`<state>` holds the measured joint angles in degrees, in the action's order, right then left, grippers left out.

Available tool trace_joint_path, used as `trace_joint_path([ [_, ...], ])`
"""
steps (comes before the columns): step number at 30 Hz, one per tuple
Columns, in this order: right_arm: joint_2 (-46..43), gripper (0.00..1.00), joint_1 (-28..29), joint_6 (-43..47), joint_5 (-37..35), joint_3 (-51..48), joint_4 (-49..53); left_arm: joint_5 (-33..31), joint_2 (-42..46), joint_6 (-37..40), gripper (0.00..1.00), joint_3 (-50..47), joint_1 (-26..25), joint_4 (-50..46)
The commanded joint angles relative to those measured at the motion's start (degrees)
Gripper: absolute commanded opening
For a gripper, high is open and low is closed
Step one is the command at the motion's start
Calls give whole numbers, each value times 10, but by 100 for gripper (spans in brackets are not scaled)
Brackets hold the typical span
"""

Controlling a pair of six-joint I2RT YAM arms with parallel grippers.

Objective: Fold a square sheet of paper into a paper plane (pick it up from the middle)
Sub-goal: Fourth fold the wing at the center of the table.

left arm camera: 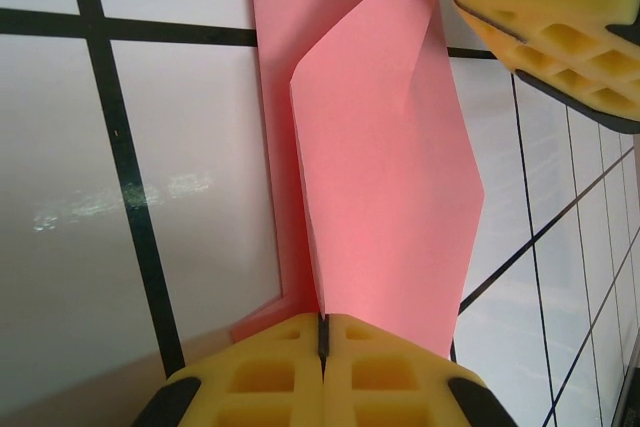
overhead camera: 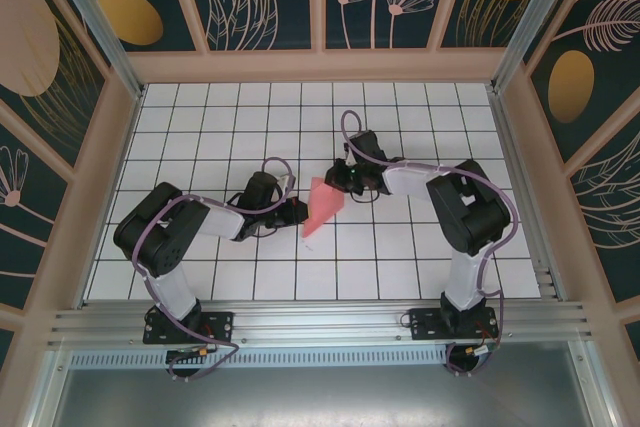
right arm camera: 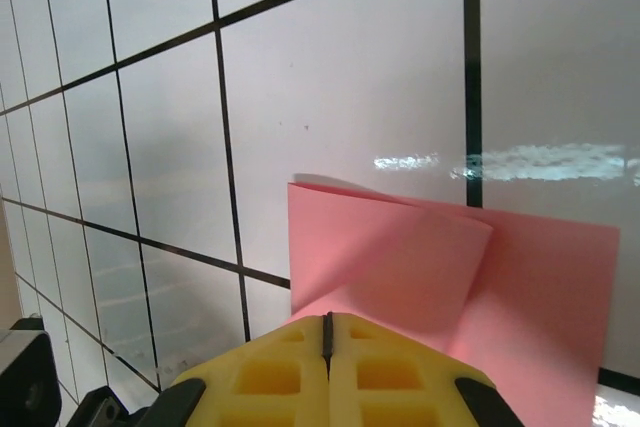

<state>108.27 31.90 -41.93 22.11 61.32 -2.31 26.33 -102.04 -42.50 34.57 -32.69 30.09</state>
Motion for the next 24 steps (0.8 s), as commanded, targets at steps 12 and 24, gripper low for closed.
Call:
trace_joint_path([
  [12,54,5,-26,15,-24,26,33,-48,-52,3,7,-13,-15,-95],
  [24,73,5,-42,13,-4,26,39,-48,-54,1,7,-13,-17,-93],
])
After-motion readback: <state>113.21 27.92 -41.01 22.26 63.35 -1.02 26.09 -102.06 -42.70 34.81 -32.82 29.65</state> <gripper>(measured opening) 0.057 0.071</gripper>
